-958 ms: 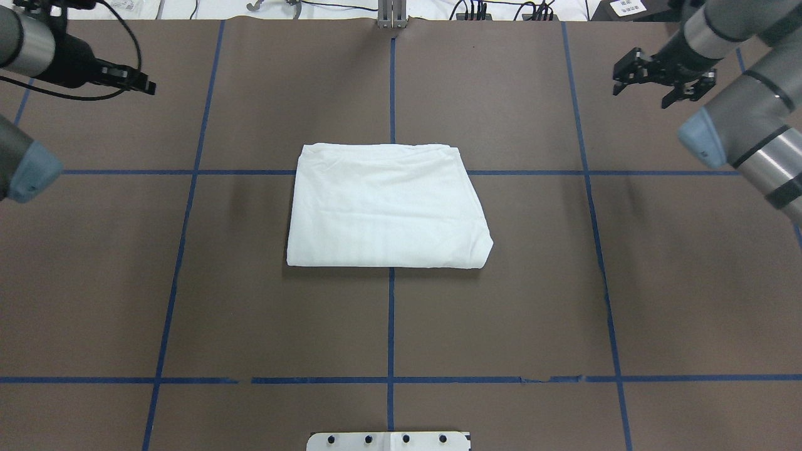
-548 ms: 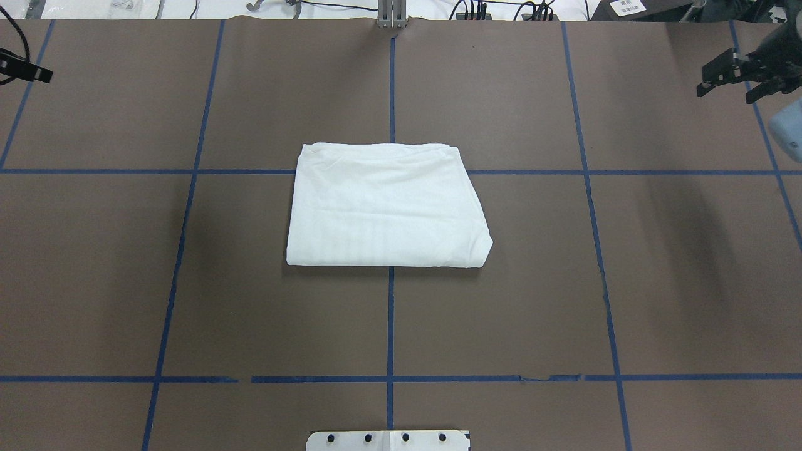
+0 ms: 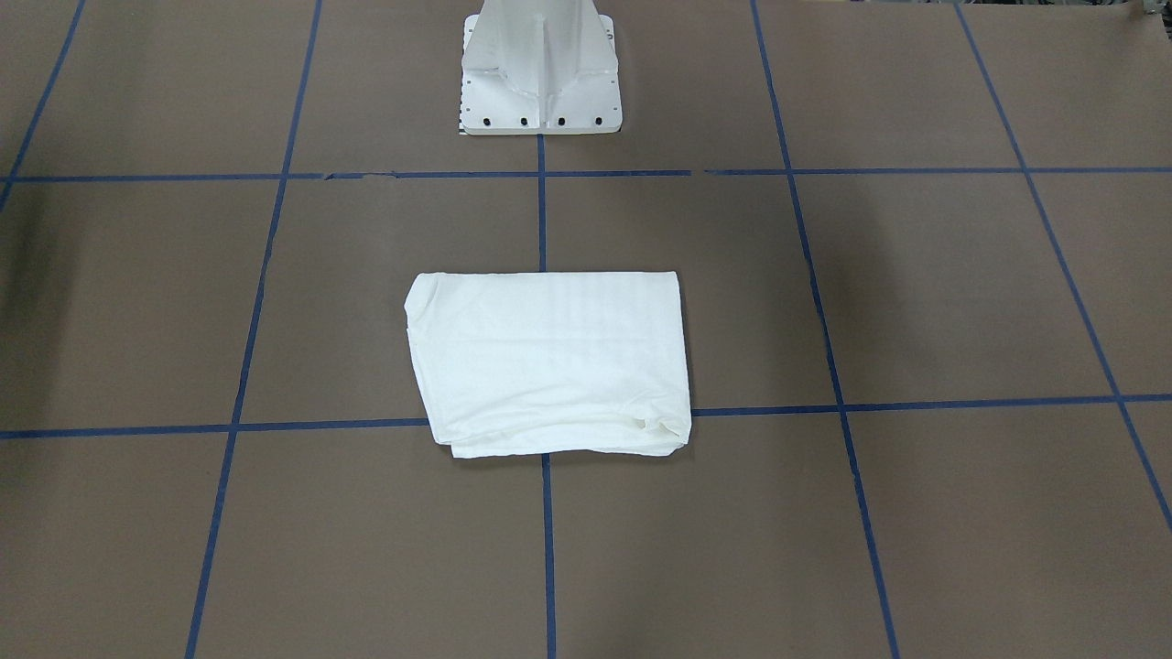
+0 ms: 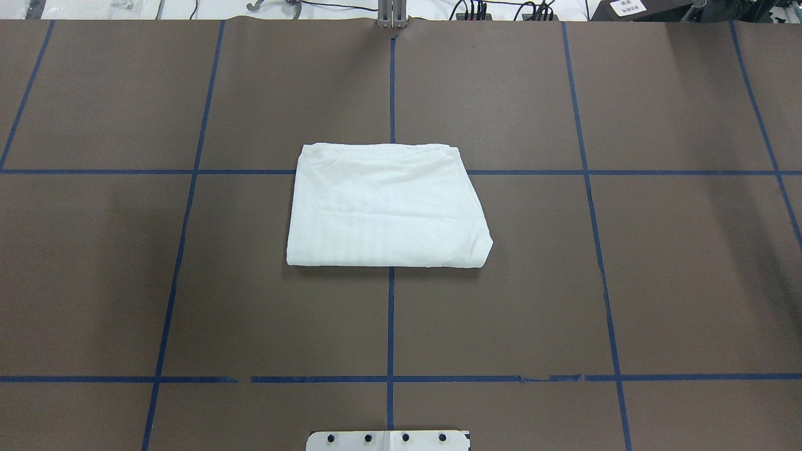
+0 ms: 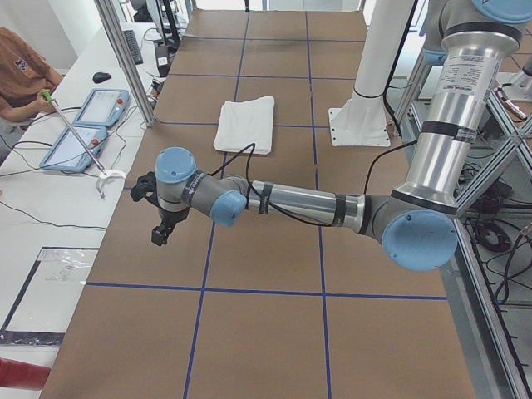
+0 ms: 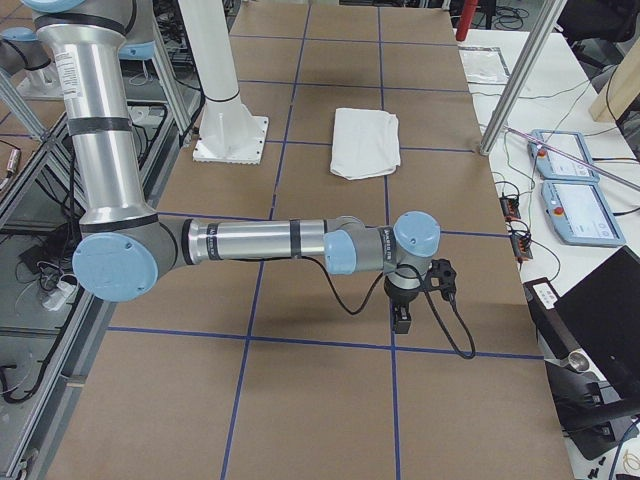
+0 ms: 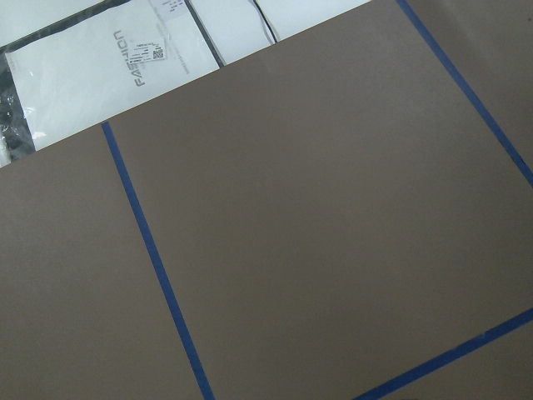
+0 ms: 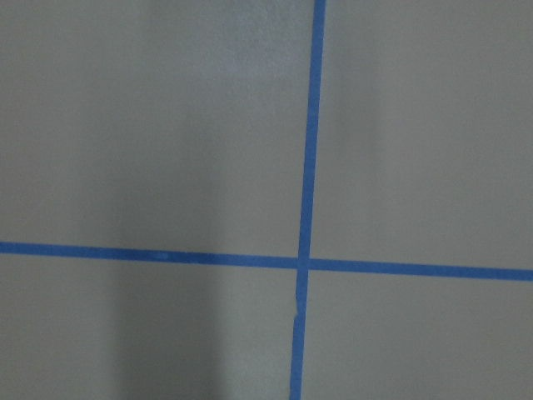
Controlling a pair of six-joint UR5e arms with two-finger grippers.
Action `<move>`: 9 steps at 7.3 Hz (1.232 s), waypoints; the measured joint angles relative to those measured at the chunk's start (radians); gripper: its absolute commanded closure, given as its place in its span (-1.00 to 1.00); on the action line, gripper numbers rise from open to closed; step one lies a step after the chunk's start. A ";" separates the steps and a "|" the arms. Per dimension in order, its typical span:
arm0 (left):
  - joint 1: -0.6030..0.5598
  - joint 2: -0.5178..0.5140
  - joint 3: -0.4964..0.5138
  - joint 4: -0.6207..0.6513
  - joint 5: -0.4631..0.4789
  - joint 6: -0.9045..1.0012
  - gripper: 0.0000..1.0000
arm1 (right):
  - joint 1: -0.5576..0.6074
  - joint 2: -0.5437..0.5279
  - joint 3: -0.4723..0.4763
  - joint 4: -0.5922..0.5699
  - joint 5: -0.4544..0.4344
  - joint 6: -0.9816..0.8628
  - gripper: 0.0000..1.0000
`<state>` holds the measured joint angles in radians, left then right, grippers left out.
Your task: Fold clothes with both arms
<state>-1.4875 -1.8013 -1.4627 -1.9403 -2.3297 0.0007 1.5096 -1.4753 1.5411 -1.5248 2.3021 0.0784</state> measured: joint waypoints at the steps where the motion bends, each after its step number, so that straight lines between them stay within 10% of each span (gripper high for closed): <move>1: 0.000 0.004 0.002 0.006 0.001 -0.004 -1.00 | 0.005 -0.039 0.033 -0.011 -0.001 -0.006 -1.00; 9: -0.007 0.173 -0.199 0.191 0.005 -0.026 -1.00 | 0.000 -0.069 0.074 -0.052 0.011 -0.015 -1.00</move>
<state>-1.4940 -1.6281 -1.6615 -1.7495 -2.3252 -0.0248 1.5092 -1.5438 1.6149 -1.5769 2.3132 0.0639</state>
